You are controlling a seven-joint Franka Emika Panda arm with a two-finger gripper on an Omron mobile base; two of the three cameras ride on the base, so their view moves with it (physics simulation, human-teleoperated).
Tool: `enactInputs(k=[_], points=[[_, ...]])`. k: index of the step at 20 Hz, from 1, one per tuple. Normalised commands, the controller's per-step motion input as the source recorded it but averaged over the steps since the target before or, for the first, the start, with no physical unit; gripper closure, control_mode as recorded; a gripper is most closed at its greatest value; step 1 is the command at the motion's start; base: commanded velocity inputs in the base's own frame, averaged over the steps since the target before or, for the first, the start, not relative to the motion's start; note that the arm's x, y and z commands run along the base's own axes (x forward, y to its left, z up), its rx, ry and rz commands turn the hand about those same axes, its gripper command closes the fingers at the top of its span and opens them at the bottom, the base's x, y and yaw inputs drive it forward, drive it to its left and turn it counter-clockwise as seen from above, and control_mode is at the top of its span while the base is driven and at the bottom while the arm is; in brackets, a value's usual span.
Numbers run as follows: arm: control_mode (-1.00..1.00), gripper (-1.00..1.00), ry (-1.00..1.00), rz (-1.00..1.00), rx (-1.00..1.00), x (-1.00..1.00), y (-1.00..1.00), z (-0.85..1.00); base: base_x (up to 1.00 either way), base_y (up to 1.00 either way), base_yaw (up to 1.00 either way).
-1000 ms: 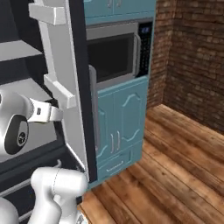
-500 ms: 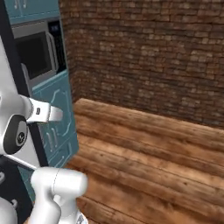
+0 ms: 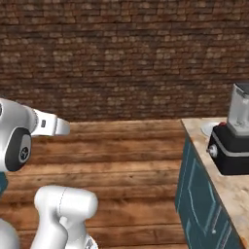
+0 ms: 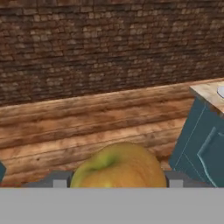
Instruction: Pick the two apples from the fridge and place them on the plate next to the blender to make a fruit smoothie.
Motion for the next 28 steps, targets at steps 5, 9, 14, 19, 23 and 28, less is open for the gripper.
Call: enactInputs(k=[5, 9, 14, 19, 23, 28], points=[[1.00, 1.00, 0.00, 0.00, 0.00, 0.00, 0.00, 0.00, 0.26, -0.12, -0.68], [1.00, 1.00, 0.00, 0.00, 0.00, 0.00, 0.00, 0.00, 0.94, 0.04, -0.49], [1.00, 1.00, 0.00, 0.00, 0.00, 0.00, 0.00, 0.00, 1.00, 0.24, -0.35], [1.00, 1.00, 0.00, 0.00, 0.00, 0.00, 0.00, 0.00, 0.95, 0.06, -0.45], [1.00, 1.00, 0.00, 0.00, 0.00, 0.00, 0.00, 0.00, 0.74, 0.00, -0.54], [1.00, 1.00, 0.00, 0.00, 0.00, 0.00, 0.00, 0.00, 0.56, 0.07, -0.60]])
